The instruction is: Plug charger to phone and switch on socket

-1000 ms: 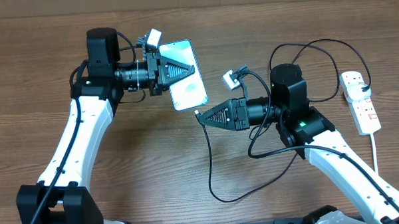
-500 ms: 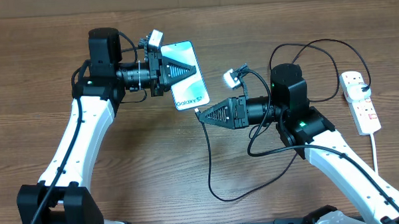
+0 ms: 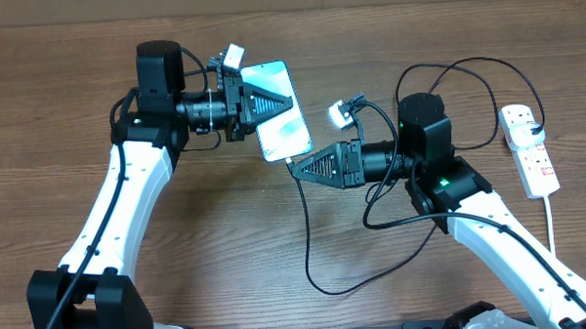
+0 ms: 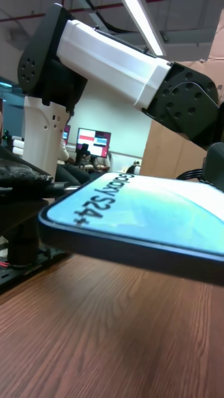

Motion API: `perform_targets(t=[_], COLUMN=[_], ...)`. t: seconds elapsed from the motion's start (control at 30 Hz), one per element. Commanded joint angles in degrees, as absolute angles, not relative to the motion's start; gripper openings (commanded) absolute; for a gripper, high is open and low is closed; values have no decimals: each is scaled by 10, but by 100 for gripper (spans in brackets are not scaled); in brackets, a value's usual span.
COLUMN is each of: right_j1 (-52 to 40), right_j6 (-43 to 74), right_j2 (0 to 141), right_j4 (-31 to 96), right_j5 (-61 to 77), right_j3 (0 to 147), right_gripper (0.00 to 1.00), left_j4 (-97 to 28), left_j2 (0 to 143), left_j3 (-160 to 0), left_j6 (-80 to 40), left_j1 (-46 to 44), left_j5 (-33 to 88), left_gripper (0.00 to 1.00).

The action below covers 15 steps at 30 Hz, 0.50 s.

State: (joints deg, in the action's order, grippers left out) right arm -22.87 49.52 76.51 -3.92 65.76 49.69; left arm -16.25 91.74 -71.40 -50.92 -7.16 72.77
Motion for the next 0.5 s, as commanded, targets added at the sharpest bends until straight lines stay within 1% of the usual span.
perform_targets(t=[0.0,0.47], right_j1=[-228,-227], right_j6=[502,526], right_j2=[762,762], right_j4=[-44,-41], right_j5=[656,646], right_j3=[498,498], right_gripper=[4,4], left_j4=[-155,-145], left_j2=[914,914], left_j3=[-721,-721], left_j6=[-515,-519], left_j1=[-77,-75], left_j5=[735,750], left_gripper=[4,4])
